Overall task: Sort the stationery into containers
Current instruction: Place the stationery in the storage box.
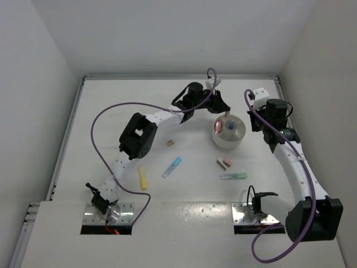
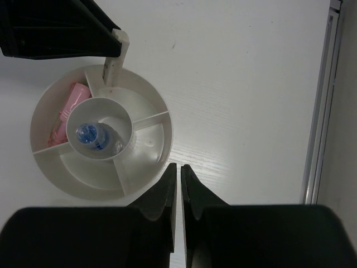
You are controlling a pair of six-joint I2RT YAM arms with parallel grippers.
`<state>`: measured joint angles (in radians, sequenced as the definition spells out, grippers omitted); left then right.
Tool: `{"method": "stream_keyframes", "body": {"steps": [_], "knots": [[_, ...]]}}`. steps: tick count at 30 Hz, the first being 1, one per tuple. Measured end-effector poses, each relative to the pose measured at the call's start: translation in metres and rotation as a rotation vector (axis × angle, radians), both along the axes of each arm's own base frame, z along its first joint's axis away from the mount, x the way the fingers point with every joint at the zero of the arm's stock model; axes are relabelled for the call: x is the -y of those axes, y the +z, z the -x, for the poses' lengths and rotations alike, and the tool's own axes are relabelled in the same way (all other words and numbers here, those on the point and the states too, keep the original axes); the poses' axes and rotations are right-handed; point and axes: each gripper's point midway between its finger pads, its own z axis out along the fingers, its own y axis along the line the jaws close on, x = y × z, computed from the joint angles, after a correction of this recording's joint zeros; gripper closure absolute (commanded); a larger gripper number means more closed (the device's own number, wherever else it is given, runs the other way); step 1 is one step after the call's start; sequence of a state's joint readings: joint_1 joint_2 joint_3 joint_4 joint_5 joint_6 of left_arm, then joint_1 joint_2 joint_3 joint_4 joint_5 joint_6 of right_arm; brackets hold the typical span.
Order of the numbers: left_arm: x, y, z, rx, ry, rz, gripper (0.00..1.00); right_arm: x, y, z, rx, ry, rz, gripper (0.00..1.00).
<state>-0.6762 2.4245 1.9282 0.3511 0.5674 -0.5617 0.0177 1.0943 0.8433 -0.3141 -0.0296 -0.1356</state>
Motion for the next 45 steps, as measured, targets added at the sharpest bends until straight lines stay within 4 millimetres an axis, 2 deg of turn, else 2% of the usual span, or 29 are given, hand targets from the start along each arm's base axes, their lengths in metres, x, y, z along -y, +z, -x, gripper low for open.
{"method": "stream_keyframes", "body": {"steps": [5, 7, 8, 17, 21, 22, 24, 25, 28, 29, 30, 31, 32, 33, 35, 36, 37, 38, 40, 41, 43, 45], "knots": [[0.002, -0.001, 0.001, -0.008, 0.003, -0.013, 0.7, 0.0, 0.0, 0.0, 0.0, 0.0, 0.0, 0.94], [0.003, -0.001, 0.003, -0.004, 0.0, -0.017, 0.66, 0.0, 0.0, 0.0, 0.0, 0.0, 0.0, 0.94], [0.004, -0.001, 0.003, -0.003, -0.002, -0.02, 0.59, 0.0, 0.0, 0.0, 0.0, 0.0, 0.0, 0.91], [0.004, -0.006, 0.005, -0.008, -0.005, -0.045, 0.57, 0.0, 0.0, 0.0, 0.0, 0.0, 0.001, 0.81], [0.004, -0.007, 0.005, -0.009, -0.001, -0.05, 0.57, 0.0, 0.0, 0.0, 0.0, 0.001, 0.003, 0.65], [0.003, -0.007, 0.003, -0.007, 0.006, -0.053, 0.56, 0.0, 0.0, 0.0, 0.0, 0.004, 0.005, 0.55], [0.0, -0.006, 0.0, -0.001, 0.023, -0.054, 0.56, -0.001, 0.0, 0.0, -0.001, 0.015, 0.006, 0.47], [-0.003, -0.006, -0.001, -0.001, 0.034, -0.059, 0.56, -0.003, 0.0, 0.0, 0.0, 0.029, 0.006, 0.4], [-0.018, 0.005, 0.001, 0.008, 0.077, -0.074, 0.56, -0.009, -0.001, 0.002, -0.007, 0.075, -0.001, 0.33], [-0.026, 0.014, 0.001, 0.017, 0.098, -0.076, 0.62, -0.014, -0.003, 0.003, -0.013, 0.104, -0.006, 0.33], [-0.033, 0.025, 0.0, 0.029, 0.127, -0.077, 0.94, -0.016, -0.004, 0.005, -0.018, 0.125, -0.007, 0.39], [-0.046, 0.037, -0.001, 0.041, 0.181, -0.082, 1.0, -0.02, -0.006, 0.007, -0.028, 0.158, -0.007, 0.68], [-0.061, 0.051, 0.0, 0.05, 0.239, -0.093, 1.0, -0.024, -0.008, 0.01, -0.037, 0.194, -0.006, 0.94], [-0.075, 0.065, 0.001, 0.058, 0.299, -0.099, 1.0, -0.029, -0.01, 0.013, -0.05, 0.23, -0.012, 1.0], [-0.111, 0.096, 0.007, 0.055, 0.472, -0.099, 0.99, -0.041, -0.016, 0.023, -0.083, 0.309, -0.036, 1.0], [-0.133, 0.108, 0.013, 0.039, 0.563, -0.1, 0.93, -0.047, -0.018, 0.029, -0.101, 0.349, -0.05, 0.98], [-0.151, 0.117, 0.02, 0.012, 0.646, -0.095, 0.83, -0.052, -0.021, 0.034, -0.12, 0.385, -0.062, 0.84], [-0.166, 0.123, 0.027, -0.035, 0.729, -0.08, 0.75, -0.059, -0.024, 0.041, -0.138, 0.434, -0.078, 0.56], [-0.186, 0.117, 0.036, -0.147, 0.848, -0.065, 0.7, -0.07, -0.029, 0.054, -0.186, 0.506, -0.106, 0.34], [-0.194, 0.103, 0.04, -0.212, 0.896, -0.066, 0.63, -0.075, -0.031, 0.06, -0.213, 0.547, -0.115, 0.26], [-0.211, 0.054, 0.051, -0.35, 0.978, -0.124, 0.58, -0.082, -0.035, 0.068, -0.255, 0.605, -0.127, 0.23], [-0.232, -0.007, 0.064, -0.487, 1.065, -0.228, 0.53, -0.085, -0.039, 0.077, -0.28, 0.651, -0.127, 0.21]]}}
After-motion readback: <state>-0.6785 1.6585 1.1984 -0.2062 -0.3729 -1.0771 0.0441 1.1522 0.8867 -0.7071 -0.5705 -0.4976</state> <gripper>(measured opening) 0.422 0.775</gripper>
